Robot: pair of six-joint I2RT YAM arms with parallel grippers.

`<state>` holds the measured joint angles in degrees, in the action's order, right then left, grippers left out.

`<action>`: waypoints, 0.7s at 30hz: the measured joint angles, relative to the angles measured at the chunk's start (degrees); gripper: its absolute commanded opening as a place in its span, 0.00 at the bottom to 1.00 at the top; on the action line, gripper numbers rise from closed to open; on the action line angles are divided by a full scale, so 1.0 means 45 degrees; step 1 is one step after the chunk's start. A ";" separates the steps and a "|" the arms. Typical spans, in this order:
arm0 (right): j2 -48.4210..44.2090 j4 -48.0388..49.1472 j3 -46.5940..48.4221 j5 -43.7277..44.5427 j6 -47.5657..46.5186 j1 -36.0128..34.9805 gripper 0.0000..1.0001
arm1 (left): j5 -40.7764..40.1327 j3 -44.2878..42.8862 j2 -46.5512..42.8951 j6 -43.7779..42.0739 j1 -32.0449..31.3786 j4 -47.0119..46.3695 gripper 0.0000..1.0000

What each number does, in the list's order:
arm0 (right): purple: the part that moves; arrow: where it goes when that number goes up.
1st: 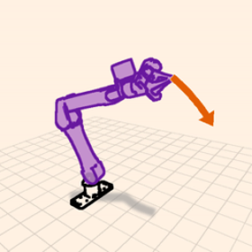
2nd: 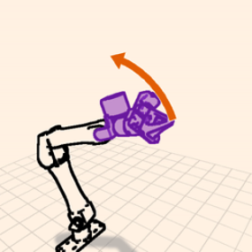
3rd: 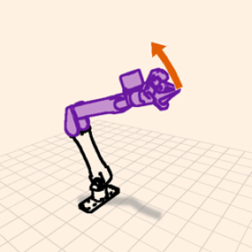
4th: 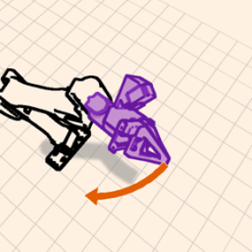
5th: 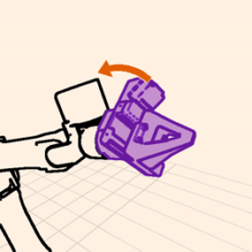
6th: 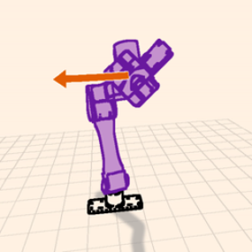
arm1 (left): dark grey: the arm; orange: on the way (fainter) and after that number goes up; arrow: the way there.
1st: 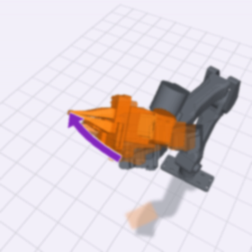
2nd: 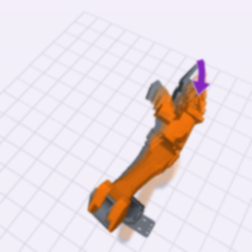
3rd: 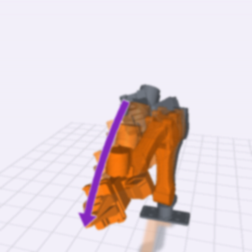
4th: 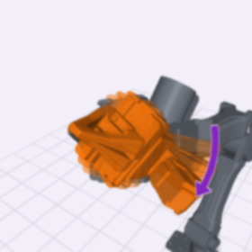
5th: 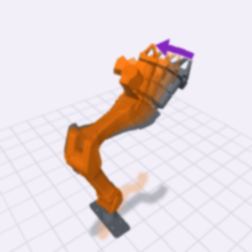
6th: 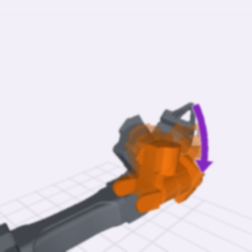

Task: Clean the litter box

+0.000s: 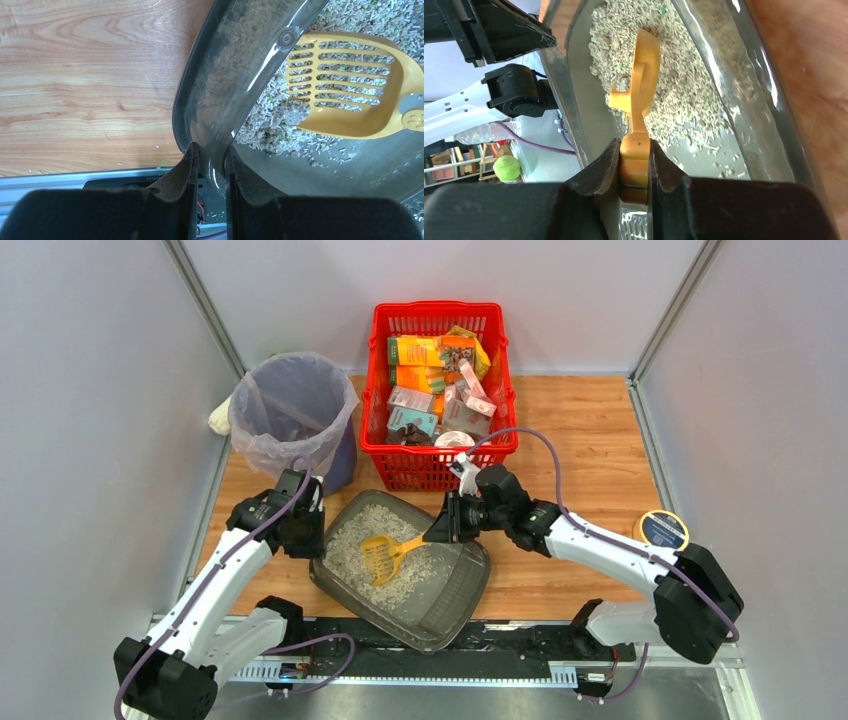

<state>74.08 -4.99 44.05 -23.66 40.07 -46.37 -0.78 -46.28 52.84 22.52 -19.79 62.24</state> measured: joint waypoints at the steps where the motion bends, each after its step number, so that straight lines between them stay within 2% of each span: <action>1: -0.0073 -0.0228 -0.0044 -0.0097 0.0053 0.0034 0.00 | 0.0000 0.0000 0.0000 0.0000 0.0000 -0.0010 0.00; 8: -0.1243 -0.0709 -0.0923 0.0019 0.0563 0.0223 0.00 | 0.0010 0.0010 -0.0019 -0.0015 -0.0005 -0.0107 0.00; 16: -0.1379 0.1394 -0.2390 0.0928 0.2132 -0.0262 0.00 | 0.0015 0.0141 -0.0248 0.0029 -0.0005 -0.0223 0.00; 21: -0.0952 0.3745 -0.3526 0.1443 0.3167 -0.0641 0.00 | 0.0019 0.0185 -0.0316 0.0078 -0.0005 -0.0267 0.00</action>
<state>69.80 11.86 28.18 -17.17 54.33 -49.25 -0.69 -45.45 51.42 22.87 -19.81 61.04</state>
